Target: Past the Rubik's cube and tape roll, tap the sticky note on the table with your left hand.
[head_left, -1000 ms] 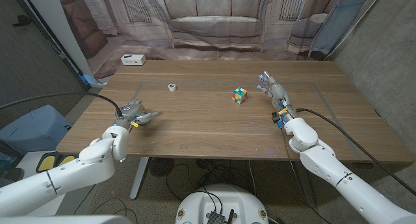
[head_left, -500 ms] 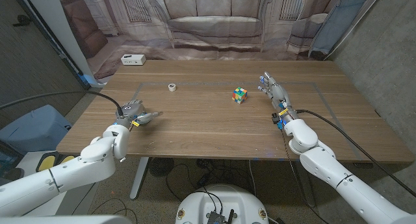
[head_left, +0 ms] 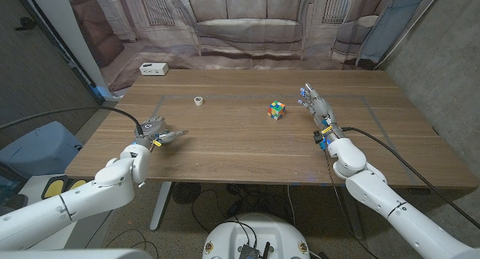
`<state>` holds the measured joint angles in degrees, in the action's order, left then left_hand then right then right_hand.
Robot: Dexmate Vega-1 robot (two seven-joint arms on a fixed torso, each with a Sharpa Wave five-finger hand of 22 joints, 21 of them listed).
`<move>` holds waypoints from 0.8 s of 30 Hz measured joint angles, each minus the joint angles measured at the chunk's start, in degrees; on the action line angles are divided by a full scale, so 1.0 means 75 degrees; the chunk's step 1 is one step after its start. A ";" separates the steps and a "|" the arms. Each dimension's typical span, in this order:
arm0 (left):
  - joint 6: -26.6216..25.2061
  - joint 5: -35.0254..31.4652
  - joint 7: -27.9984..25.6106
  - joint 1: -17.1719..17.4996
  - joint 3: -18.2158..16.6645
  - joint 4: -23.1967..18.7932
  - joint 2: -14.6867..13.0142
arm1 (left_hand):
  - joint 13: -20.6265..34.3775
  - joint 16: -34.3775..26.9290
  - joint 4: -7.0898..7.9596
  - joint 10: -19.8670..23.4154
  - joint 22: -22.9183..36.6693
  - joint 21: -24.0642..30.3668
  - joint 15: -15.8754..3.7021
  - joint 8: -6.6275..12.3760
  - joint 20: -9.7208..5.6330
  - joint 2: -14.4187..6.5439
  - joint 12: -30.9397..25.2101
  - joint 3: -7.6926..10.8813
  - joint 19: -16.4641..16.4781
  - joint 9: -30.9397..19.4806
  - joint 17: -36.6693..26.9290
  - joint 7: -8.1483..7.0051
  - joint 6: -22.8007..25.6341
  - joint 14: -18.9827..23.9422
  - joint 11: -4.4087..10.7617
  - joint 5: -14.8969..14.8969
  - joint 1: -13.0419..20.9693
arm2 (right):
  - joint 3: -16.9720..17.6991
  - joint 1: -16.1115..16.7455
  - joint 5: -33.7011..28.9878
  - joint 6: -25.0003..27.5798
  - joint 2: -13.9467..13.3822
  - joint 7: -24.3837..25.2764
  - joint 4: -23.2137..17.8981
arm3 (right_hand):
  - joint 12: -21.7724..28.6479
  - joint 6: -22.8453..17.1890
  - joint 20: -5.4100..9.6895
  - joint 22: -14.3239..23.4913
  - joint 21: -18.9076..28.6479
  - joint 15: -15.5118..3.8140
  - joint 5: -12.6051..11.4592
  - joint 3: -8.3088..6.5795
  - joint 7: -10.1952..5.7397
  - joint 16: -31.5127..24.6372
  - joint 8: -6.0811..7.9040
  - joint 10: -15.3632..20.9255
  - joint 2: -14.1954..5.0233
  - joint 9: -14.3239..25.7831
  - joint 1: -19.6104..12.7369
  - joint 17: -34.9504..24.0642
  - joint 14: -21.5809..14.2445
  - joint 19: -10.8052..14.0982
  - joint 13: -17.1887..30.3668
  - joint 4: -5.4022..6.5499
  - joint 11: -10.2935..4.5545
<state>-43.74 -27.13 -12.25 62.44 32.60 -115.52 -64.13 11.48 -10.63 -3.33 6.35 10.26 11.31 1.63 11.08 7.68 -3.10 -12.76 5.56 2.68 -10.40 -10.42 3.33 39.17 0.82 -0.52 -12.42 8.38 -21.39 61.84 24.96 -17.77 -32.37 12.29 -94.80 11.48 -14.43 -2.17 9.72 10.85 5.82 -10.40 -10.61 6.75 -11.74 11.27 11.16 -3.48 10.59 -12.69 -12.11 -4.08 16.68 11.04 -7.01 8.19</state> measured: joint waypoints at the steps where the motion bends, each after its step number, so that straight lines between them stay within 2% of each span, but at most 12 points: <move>1: 0.0009 0.0000 0.0009 -0.0012 0.0011 0.0018 0.0014 | 0.0000 0.0000 0.0000 0.0000 0.0000 0.0000 0.0000 0.0000 0.0000 0.0000 0.0000 0.0000 0.0000 0.0000 0.0000 -0.0014 -0.0014 0.0000 0.0000 0.0000 0.0000 | 0.0000 0.0000 -0.0001 0.0000 0.0002 0.0002 0.0004 | 0.0000 0.0000 0.0000 0.0000 0.0000 0.0000 0.0000 0.0000 0.0000 0.0000 0.0000 0.0000 0.0000 0.0019 0.0000 0.0000 0.0000 0.0000 0.0000 0.0000 0.0000; 24: 0.0049 -0.0003 0.0099 -0.0111 0.0129 0.0183 0.0118 | 0.0000 0.0000 -0.0024 0.0000 0.0000 0.0000 0.0000 0.0000 0.0000 -0.0041 0.0000 0.0024 0.0000 0.0002 0.0000 -0.0064 -0.0067 0.0000 0.0000 0.0000 0.0041 | -0.0003 -0.0003 -0.0009 0.0057 -0.0003 0.0021 -0.0002 | 0.0000 0.0000 0.0001 0.0000 0.0000 0.0030 0.0000 0.0000 0.0000 0.0000 0.0000 0.0000 0.0000 0.0029 0.0000 0.0000 -0.0030 0.0000 0.0000 0.0000 0.0000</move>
<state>-43.37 -27.16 -11.50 61.61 33.57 -114.15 -63.24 11.48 -10.63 -3.51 6.35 10.26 11.31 1.63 11.08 7.67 -3.41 -12.76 5.74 2.68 -10.38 -10.42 2.84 38.67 0.82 -0.51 -12.42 8.69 -21.42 61.82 24.90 -17.34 -32.39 12.44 -94.81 11.47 -14.42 -2.16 9.72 10.86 6.04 -10.40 -10.61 6.75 -11.74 11.27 11.15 -3.48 10.81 -12.69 -12.11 -4.31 16.68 11.04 -7.01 8.19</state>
